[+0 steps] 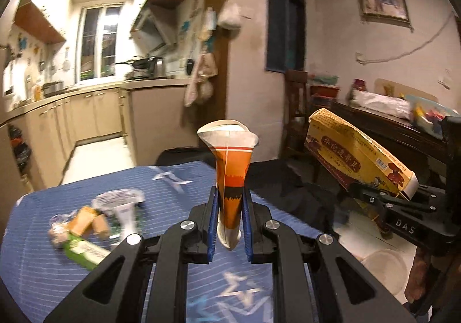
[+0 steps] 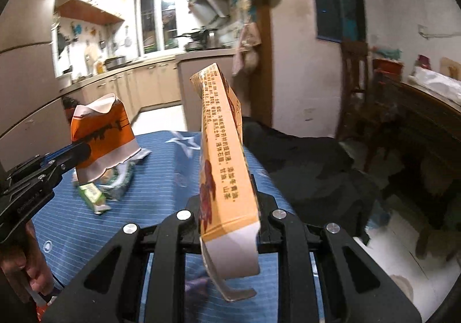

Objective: Collect trash
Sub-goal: 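Carry the orange cup in the left tool while the right tool carries the yellow box to the bucket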

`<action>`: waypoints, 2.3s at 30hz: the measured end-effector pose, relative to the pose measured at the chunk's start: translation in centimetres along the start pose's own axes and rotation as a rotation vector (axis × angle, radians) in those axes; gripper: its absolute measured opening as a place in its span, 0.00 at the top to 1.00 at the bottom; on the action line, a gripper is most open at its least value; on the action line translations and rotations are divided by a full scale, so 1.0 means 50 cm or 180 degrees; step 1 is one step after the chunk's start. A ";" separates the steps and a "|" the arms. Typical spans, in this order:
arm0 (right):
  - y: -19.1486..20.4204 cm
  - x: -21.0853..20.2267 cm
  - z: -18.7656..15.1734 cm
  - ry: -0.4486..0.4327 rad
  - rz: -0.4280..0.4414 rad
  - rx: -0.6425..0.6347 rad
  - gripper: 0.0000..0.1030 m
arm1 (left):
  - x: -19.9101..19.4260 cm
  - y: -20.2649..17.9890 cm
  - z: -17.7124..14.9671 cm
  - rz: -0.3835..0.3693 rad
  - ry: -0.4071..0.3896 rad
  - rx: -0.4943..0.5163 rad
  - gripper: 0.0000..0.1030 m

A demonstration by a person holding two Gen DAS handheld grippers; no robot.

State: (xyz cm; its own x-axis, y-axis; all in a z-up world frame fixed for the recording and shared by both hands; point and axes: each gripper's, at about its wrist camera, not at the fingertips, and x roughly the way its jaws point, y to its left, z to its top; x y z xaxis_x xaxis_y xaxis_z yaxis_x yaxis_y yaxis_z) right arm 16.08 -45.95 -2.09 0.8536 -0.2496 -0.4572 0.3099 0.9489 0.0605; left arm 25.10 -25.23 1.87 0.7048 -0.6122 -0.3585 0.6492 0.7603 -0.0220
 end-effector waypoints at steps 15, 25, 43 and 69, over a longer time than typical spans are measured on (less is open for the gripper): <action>-0.332 -0.115 -0.073 -0.0074 -0.0802 0.0504 0.82 | 0.140 -0.426 0.009 -0.0900 0.0088 0.0397 0.84; -0.538 -0.197 -0.187 0.0106 -0.1328 0.0898 0.82 | 0.219 -0.708 -0.050 -0.1395 0.0311 0.0639 0.84; -0.769 -0.131 -0.459 0.1172 -0.1579 0.1646 0.82 | 0.454 -1.063 -0.318 -0.2017 0.1432 0.1001 0.84; -0.867 0.003 -0.664 0.2075 -0.1430 0.2200 0.82 | 0.646 -1.149 -0.591 -0.2033 0.2381 0.1171 0.84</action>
State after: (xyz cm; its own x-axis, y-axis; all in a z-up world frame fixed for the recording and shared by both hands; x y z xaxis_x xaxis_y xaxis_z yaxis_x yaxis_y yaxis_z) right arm -11.16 -80.70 -34.25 0.2738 -0.2043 -0.9399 0.8890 0.4267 0.1662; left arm 2.11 -82.25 -36.03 -0.0744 -0.4906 -0.8682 0.9734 0.1535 -0.1701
